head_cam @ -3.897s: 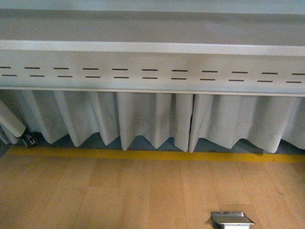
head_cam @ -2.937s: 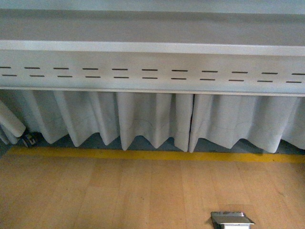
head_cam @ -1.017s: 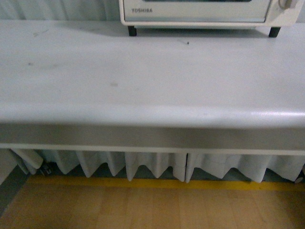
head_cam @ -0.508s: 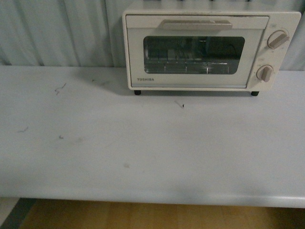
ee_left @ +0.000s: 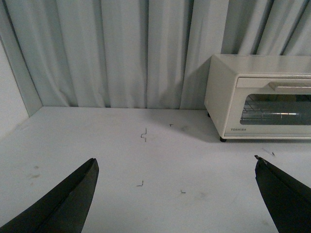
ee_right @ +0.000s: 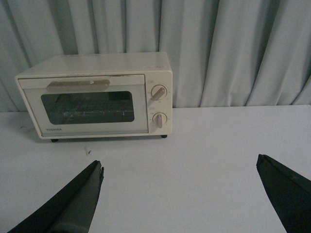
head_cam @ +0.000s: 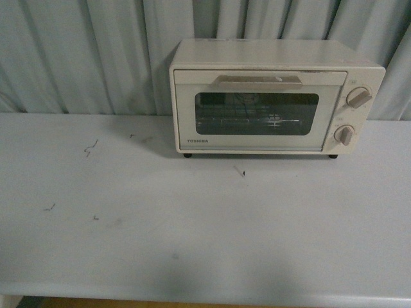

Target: Open oven

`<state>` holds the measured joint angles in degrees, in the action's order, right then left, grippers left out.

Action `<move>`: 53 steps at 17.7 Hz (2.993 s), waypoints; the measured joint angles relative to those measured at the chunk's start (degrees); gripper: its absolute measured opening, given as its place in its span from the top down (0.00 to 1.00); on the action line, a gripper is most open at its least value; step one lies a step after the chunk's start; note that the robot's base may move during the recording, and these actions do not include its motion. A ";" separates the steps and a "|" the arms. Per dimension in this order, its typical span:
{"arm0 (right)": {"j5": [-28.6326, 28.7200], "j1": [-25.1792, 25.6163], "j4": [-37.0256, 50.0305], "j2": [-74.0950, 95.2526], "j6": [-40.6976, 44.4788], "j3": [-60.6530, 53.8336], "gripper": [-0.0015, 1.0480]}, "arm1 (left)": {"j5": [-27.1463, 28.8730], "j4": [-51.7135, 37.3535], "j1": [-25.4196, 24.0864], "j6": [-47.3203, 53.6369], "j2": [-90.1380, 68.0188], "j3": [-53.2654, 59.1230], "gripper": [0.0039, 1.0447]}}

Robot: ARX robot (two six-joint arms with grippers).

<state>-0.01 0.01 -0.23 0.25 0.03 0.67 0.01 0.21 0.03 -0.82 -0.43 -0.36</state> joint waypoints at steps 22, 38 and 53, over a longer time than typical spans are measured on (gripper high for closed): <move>0.00 0.00 0.02 0.00 0.00 0.00 0.06 | 0.00 0.00 0.00 0.02 0.00 0.00 0.06; 0.02 0.00 0.00 0.00 0.00 0.00 0.06 | 8.13 -39.21 32.24 -94.40 -97.39 -21.03 0.06; 0.02 0.00 0.00 0.00 0.00 0.00 0.06 | 6.38 -47.67 33.59 -99.25 -118.86 -37.77 0.06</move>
<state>0.01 0.01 -0.23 0.25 0.03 0.67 6.39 -47.46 33.63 -100.07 -119.28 -38.13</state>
